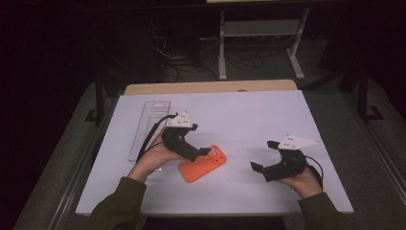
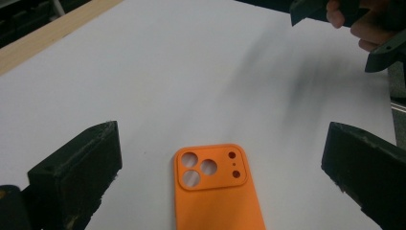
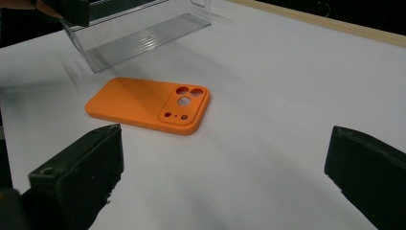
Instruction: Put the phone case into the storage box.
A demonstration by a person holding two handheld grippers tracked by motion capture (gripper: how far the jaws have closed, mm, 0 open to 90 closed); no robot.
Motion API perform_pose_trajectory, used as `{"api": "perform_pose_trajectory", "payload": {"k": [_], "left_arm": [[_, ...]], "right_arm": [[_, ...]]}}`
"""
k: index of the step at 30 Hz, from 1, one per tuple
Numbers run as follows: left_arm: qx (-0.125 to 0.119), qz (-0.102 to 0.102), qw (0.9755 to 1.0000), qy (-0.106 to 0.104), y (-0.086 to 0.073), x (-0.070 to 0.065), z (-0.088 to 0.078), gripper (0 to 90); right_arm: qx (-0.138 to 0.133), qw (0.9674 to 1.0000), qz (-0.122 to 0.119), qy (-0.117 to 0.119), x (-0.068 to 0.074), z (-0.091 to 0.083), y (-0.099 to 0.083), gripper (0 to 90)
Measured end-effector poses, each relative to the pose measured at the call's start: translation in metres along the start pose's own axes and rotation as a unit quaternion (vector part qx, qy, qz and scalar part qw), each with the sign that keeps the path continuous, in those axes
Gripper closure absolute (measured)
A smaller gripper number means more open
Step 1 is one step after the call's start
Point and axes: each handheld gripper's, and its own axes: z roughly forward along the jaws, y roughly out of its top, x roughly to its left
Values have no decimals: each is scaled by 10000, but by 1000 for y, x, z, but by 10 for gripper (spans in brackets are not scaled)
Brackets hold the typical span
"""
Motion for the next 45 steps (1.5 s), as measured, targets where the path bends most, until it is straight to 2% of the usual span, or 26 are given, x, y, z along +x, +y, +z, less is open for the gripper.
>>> {"api": "perform_pose_trajectory", "payload": {"k": [10, 11, 13, 16, 23, 24, 27, 29, 33, 34, 35, 36, 38, 39, 42, 43, 44, 45], "left_arm": [[363, 14, 9993, 87, -7, 0, 4, 0], [427, 70, 9990, 92, -8, 1, 4, 0], [481, 9, 9988, 81, -9, 0, 4, 0], [601, 21, 9982, 87, -10, 0, 4, 0], [801, 51, 9967, 93, -14, 0, 7, 0], [741, -45, 9972, 90, -15, -2, 9, 0], [901, 21, 9959, 95, -16, -1, 9, 0], [863, -57, 9962, 103, -17, -1, 10, 0], [1066, 6, 9942, 102, -19, 0, 11, 0], [1098, -3, 9939, 106, -19, -1, 11, 0], [1056, -102, 9943, 117, -20, -2, 13, 0], [1170, -25, 9931, 121, -20, -1, 13, 0], [1248, -7, 9921, 119, -21, 0, 14, 0], [1245, -102, 9921, 126, -22, -2, 15, 0], [1460, 26, 9892, 133, -23, 0, 16, 0], [1408, -106, 9899, 146, -24, -2, 18, 0], [1515, -6, 9884, 137, -24, -1, 17, 0], [1552, -6, 9878, 127, -24, -1, 18, 0]], "right_arm": [[8, 10000, -30, -8, -1, 0, -1, 0], [12, 10000, -25, -5, -1, 0, -1, 0], [15, 10000, -32, -8, 0, 0, -1, 0], [22, 10000, -43, -12, 0, 0, -1, 0], [27, 10000, -42, -11, -1, 0, 0, 0], [29, 10000, -44, -12, -1, 0, 0, 0], [36, 10000, -37, -12, -1, 0, -1, 0], [37, 10000, -43, -9, -1, 1, -1, 0], [45, 10000, -38, -10, -1, 1, -1, 0], [38, 10000, -38, -11, -1, 1, -1, 0], [39, 10000, -45, -10, -1, 0, -1, 0], [45, 10000, -49, -11, -1, 1, -1, 0], [47, 10000, -55, -7, -1, 1, -1, 0], [56, 10000, -44, -5, 0, 1, -1, 0], [50, 10000, -42, -3, 0, 1, -1, 0], [51, 10000, -43, -2, 0, 1, 0, 0], [52, 10000, -45, 2, 0, 1, 0, 0], [54, 10000, -44, 1, 0, 1, 0, 0]]}}
